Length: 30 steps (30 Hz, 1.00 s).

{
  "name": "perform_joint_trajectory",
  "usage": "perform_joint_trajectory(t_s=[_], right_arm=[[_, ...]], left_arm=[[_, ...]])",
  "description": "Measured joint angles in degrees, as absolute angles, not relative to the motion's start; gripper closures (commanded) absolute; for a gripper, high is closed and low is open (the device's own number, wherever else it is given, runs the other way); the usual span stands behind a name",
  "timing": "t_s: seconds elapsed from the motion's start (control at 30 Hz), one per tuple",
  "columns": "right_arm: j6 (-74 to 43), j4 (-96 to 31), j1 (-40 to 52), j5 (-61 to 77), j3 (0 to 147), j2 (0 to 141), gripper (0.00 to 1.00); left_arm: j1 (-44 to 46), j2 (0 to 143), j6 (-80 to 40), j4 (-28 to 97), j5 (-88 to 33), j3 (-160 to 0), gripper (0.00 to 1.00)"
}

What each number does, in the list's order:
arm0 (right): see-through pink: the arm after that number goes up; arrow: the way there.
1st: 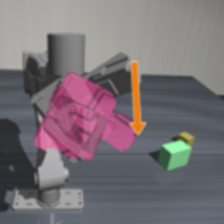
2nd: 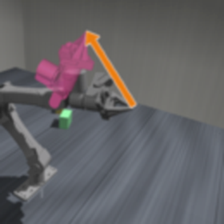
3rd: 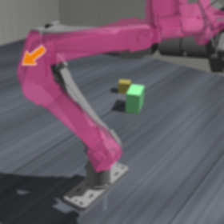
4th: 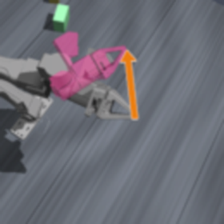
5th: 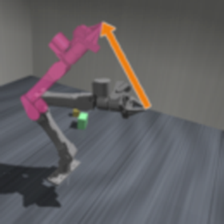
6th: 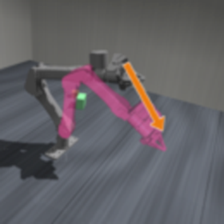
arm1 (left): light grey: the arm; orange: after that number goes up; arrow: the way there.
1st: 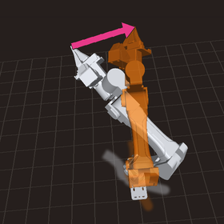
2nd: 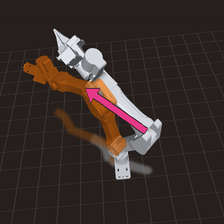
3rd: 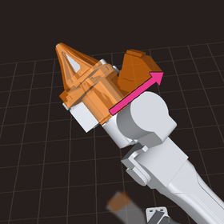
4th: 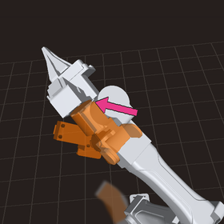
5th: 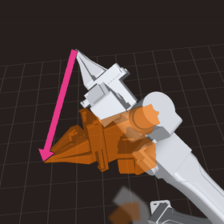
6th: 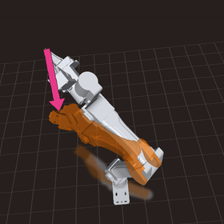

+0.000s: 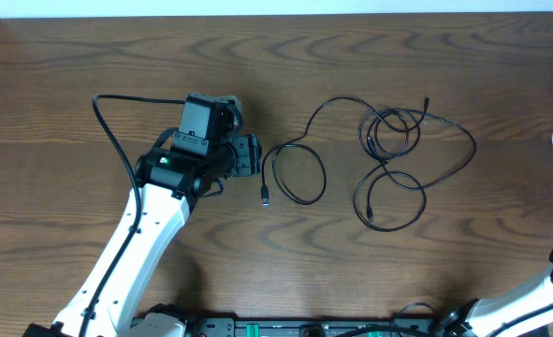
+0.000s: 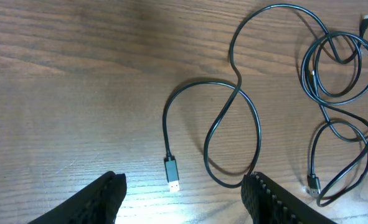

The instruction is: Untangle cables

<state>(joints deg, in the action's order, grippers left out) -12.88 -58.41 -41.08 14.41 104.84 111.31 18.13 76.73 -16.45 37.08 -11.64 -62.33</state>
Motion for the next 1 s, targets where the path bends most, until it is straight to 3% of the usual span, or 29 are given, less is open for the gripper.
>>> perform_joint_trajectory(t_s=[0.2, 0.37, 0.47, 0.67, 0.7, 0.73, 0.8, 0.83, 1.0], right_arm=[[-2.83, -70.24, -29.91, 20.05, 104.84, 111.31, 0.17], [3.62, -78.06, -14.41, 19.64, 104.77, 111.31, 0.12], [1.78, -78.63, -4.71, 18.87, 100.29, 111.31, 0.13], [-11.79, -66.28, 8.84, 18.17, 84.66, 111.55, 0.16], [-14.0, -64.12, 10.5, 18.13, 83.09, 111.59, 0.19], [-16.67, -61.56, 12.12, 18.13, 81.56, 111.61, 0.3], [-21.93, -56.55, 14.5, 16.64, 78.94, 111.63, 0.84], [-23.44, -56.05, 15.18, 15.94, 78.48, 111.63, 0.95], [-24.97, -57.82, 15.84, 14.15, 79.24, 111.63, 0.99]], left_arm=[[18.13, 76.73, -16.45, 37.19, -10.59, -62.33, 0.3], [18.13, 78.81, -16.45, 39.07, -6.92, -60.82, 0.31], [18.13, 82.94, -16.45, 40.36, -6.61, -60.38, 0.3], [18.13, 84.44, -16.45, 40.51, -6.04, -60.34, 0.3], [18.13, 84.44, -16.45, 40.6, -6.04, -60.34, 0.3], [18.13, 84.44, -16.45, 40.69, -6.02, -60.34, 0.3], [18.13, 84.44, -16.45, 40.66, -6.04, -60.34, 0.3], [18.13, 84.44, -16.45, 40.71, -6.04, -60.34, 0.3], [18.13, 84.44, -16.45, 40.73, -6.04, -60.34, 0.3]])
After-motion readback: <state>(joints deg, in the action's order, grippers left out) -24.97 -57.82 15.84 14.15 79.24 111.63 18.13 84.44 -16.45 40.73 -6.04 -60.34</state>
